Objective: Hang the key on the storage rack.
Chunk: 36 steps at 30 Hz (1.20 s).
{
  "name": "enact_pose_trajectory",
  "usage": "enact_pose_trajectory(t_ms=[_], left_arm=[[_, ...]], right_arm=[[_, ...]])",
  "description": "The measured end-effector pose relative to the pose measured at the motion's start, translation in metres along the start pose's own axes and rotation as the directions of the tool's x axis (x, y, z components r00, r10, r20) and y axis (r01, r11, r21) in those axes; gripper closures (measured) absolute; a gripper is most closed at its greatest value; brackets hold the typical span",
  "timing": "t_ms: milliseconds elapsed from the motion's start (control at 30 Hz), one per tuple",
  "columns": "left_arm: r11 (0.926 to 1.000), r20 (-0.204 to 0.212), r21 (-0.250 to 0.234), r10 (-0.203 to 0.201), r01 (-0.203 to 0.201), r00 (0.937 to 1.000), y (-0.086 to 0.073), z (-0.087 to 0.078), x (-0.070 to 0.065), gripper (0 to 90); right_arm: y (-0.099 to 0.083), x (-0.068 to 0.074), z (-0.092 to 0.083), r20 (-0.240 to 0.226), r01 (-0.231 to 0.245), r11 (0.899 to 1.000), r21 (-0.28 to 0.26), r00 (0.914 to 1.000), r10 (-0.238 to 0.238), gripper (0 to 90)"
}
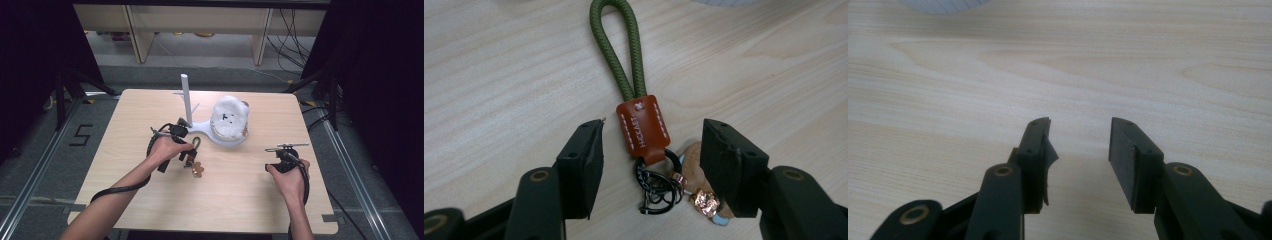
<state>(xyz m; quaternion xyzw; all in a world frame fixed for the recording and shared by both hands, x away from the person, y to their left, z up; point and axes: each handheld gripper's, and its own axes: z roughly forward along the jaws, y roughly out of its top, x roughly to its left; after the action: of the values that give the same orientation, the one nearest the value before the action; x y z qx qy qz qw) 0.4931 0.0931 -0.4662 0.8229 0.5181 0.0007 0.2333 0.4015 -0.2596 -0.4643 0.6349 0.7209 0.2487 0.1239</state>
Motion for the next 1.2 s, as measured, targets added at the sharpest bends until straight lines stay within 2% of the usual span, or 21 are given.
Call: enact_pose_trajectory(t_ms=[33,133,167,367,400,433,600,933,1033,1167,1200], left_arm=[[0.9999,0.000,0.002,-0.016,0.016,0.9999,0.001,0.002,0.000,42.0],[1.0000,-0.018,0.007,0.000,0.001,0.9998,0.003,0.004,0.002,42.2],[0.9996,-0.014,0.009,-0.027,0.027,0.9995,0.003,0.005,0.001,42.3],[0.9998,-0.030,0.018,-0.004,0.005,0.9995,0.006,0.008,0.002,42.8],[0.9998,-0.032,0.019,-0.006,0.006,0.9995,0.007,0.009,0.002,42.9],[0.9994,-0.024,0.022,-0.027,0.027,0.9994,0.007,0.010,0.000,43.0],[0.9993,-0.041,0.031,-0.019,0.020,0.9990,0.008,0.014,-0.001,43.7],[0.9990,-0.055,0.046,0.004,-0.002,0.9985,0.009,0.020,-0.004,45.9],[0.9976,-0.067,0.065,0.028,-0.024,0.9973,0.009,0.020,-0.004,46.9],[0.9974,-0.067,0.065,0.035,-0.031,0.9971,0.009,0.022,-0.005,49.4],[0.9953,-0.072,0.083,0.056,-0.050,0.9958,0.009,0.021,-0.005,50.3]], right_arm=[[0.000,0.000,0.000,0.000,0.001,1.000,-0.001,1.0000,-0.001,60.9],[0.000,0.000,0.000,0.000,0.000,1.000,-0.002,1.0000,0.000,60.8],[0.000,0.000,0.000,0.001,0.000,1.000,-0.003,1.0000,0.000,60.7],[0.000,0.000,0.000,0.000,-0.002,1.000,-0.003,1.0000,0.002,60.7],[0.000,0.000,0.000,-0.002,-0.003,1.000,-0.003,1.0000,0.003,60.6],[0.000,0.000,0.000,-0.003,-0.004,1.000,-0.005,1.0000,0.004,60.6],[0.000,-0.001,0.000,-0.002,-0.003,1.000,-0.007,1.0000,0.003,60.5],[-0.001,0.000,0.001,-0.012,0.004,1.000,-0.006,0.9999,-0.004,60.2],[-0.001,0.000,0.001,-0.006,0.004,1.000,-0.008,1.0000,-0.004,60.2],[-0.001,0.001,0.001,-0.010,0.005,1.000,-0.004,0.9999,-0.005,60.2],[-0.001,0.001,0.001,-0.010,0.003,1.000,-0.003,0.9999,-0.003,60.2]])
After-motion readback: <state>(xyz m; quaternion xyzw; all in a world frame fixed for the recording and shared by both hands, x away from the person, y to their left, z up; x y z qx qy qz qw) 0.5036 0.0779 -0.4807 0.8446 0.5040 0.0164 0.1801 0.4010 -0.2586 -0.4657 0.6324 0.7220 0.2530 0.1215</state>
